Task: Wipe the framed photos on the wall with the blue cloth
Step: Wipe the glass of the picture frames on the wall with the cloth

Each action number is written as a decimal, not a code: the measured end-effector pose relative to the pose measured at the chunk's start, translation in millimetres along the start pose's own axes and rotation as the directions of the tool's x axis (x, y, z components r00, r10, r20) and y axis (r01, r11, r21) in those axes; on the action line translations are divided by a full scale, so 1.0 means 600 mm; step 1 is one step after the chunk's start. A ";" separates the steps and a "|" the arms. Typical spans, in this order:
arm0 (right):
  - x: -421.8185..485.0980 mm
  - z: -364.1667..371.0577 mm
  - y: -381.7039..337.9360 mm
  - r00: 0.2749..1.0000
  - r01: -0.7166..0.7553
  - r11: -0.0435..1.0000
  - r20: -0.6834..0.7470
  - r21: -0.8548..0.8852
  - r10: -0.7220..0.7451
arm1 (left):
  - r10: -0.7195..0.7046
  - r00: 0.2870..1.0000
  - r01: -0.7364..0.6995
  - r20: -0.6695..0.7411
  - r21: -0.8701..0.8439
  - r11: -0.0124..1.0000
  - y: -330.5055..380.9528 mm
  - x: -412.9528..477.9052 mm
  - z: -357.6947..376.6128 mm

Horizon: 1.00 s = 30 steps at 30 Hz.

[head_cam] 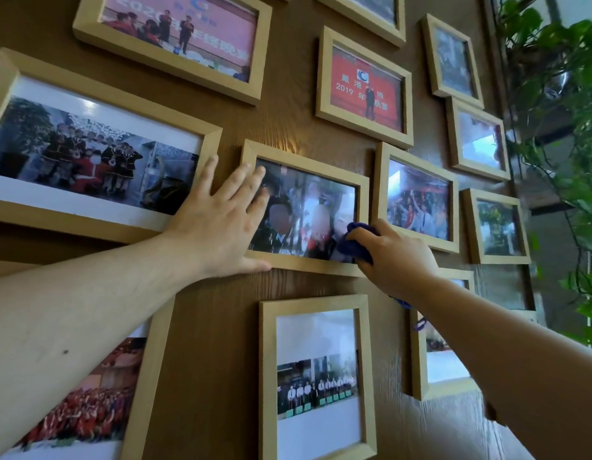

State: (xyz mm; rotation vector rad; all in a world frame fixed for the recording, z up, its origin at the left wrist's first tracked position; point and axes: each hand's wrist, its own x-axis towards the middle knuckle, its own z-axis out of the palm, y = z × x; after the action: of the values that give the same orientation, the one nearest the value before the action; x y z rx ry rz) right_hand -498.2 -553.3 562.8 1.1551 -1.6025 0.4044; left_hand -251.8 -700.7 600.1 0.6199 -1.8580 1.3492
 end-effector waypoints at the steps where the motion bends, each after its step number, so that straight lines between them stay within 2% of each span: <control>1: 0.001 -0.002 0.000 1.000 -0.002 1.000 -0.031 0.017 0.003 | 0.022 1.000 -0.022 0.001 -0.006 1.000 0.006 0.002 -0.002; 9: 0.011 -0.001 0.018 0.989 -0.052 0.996 -0.135 0.069 0.061 | 0.060 0.998 -0.066 -0.037 -0.179 0.982 0.060 0.060 -0.016; 15: 0.009 0.003 0.063 0.978 -0.152 0.988 -0.144 0.010 0.152 | 0.151 0.972 -0.181 -0.179 -0.169 0.969 0.083 0.122 -0.020; 19: -0.001 0.008 0.103 0.972 -0.189 0.981 -0.148 -0.044 0.181 | 0.179 0.963 -0.218 -0.202 -0.189 0.958 0.130 0.147 -0.022; 24: 0.008 0.021 0.173 0.966 -0.214 0.974 -0.161 -0.074 0.200 | 0.171 0.969 -0.206 -0.177 -0.202 0.957 0.184 0.198 -0.019; 30: 0.067 0.036 0.238 0.950 -0.236 0.972 -0.208 0.006 0.232 | 0.070 0.986 -0.104 -0.149 -0.232 0.967 0.224 0.277 -0.020</control>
State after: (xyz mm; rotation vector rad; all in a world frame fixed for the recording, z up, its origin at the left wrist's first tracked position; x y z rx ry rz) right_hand -627.5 -520.6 631.4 0.8785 -1.5589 0.6422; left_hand -448.8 -638.6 655.8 0.3147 -1.9131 1.1675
